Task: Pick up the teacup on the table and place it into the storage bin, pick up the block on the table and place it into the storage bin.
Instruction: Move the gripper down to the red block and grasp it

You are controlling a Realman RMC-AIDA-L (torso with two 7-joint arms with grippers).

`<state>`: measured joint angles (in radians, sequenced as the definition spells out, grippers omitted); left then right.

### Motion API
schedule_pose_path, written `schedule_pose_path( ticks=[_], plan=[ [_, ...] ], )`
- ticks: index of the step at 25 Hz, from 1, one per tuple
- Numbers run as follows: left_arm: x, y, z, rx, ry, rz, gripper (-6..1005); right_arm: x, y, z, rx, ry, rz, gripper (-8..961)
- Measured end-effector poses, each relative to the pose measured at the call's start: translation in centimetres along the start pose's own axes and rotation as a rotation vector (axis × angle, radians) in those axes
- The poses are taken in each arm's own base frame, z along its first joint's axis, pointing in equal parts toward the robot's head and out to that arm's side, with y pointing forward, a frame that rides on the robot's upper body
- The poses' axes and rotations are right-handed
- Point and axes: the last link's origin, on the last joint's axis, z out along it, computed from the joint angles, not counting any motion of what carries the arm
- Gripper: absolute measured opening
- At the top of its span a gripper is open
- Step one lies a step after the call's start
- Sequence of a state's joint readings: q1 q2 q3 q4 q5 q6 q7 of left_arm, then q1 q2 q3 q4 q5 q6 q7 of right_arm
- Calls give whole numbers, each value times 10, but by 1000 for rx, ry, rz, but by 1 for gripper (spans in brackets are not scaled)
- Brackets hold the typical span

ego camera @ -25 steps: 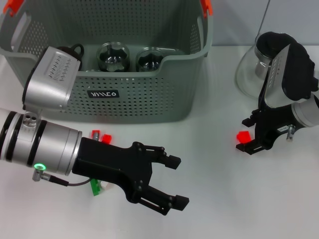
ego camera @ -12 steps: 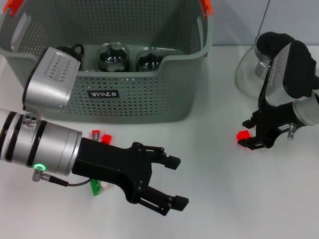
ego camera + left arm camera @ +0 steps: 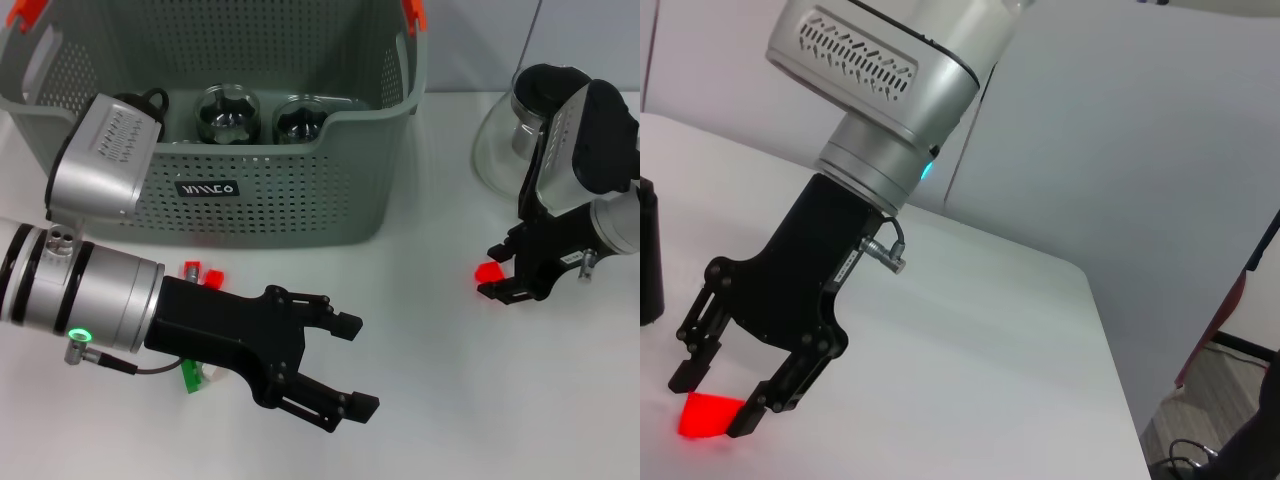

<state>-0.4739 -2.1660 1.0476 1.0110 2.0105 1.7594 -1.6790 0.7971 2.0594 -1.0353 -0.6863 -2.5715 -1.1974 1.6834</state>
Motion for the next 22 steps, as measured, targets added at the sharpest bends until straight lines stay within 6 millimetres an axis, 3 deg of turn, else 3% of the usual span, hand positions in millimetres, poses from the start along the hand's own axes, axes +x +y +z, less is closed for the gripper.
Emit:
schedule_pose_path(
  ticks=[22],
  plan=[
    [2,-1,0,-1,-9,13,945,3,5,5,-3,2,66,539]
  ],
)
